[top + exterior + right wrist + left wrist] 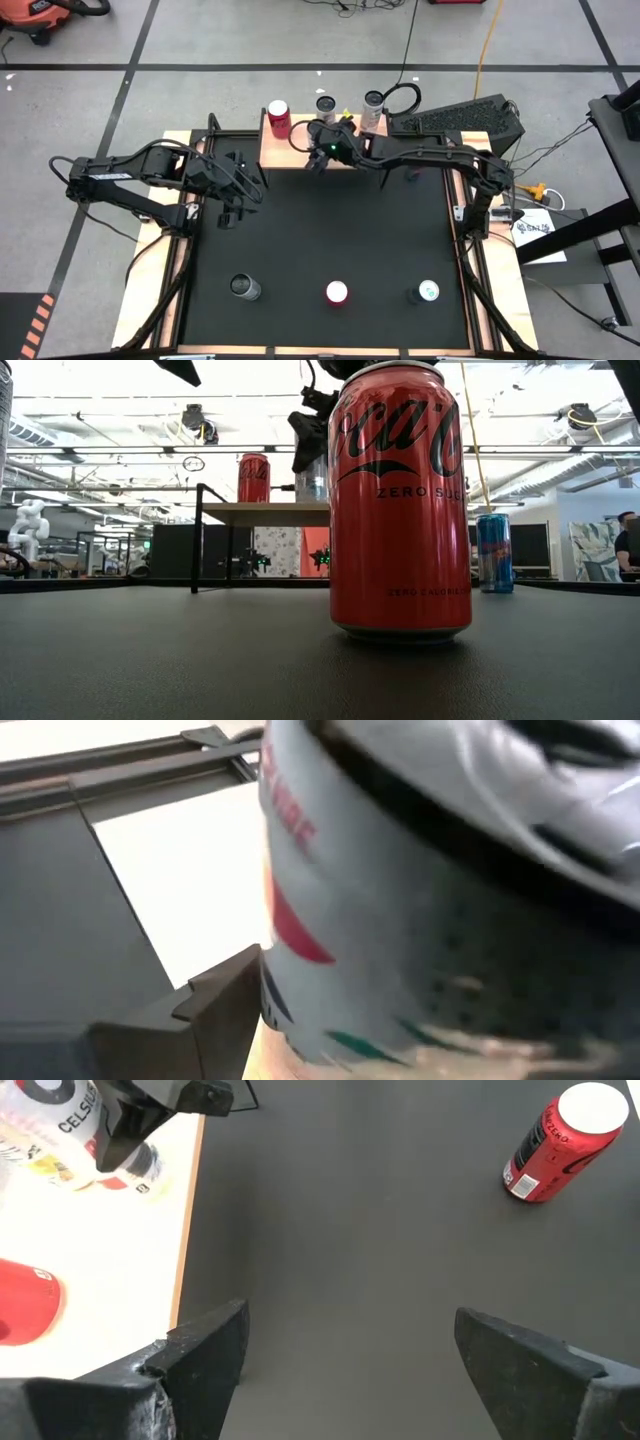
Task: Place canned beverage on shelf
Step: Put the white pink soda can on the shelf aligned with the other white pink soda can
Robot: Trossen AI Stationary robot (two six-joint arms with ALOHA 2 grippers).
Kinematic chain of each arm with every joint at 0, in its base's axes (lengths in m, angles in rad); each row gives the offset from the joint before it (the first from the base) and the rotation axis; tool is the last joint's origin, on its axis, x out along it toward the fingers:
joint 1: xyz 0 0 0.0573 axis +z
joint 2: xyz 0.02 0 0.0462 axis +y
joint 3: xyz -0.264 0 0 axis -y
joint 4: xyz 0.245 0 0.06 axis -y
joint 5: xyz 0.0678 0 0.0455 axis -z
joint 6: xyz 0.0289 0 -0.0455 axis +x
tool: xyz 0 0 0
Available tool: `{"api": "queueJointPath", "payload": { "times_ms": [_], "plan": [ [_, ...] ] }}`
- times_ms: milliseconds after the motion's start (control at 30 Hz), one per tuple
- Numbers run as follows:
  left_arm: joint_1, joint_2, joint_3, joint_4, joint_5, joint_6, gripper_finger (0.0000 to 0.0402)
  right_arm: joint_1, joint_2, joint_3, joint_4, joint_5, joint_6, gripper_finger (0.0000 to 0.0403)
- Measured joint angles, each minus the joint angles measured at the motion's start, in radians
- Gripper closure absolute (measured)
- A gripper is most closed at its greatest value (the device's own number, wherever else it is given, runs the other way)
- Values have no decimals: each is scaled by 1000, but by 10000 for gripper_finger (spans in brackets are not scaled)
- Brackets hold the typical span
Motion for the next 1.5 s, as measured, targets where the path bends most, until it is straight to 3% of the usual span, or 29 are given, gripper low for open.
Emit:
{"api": "queueJointPath", "payload": {
  "times_ms": [1133, 1500],
  "plan": [
    [0, 0, 0, 1, 19, 0, 47, -32, -32, -1, -61, -58, 41, 118],
    [0, 0, 0, 1, 19, 1, 47, -51, -35, 1, -160, -58, 104, 118]
  ]
}}
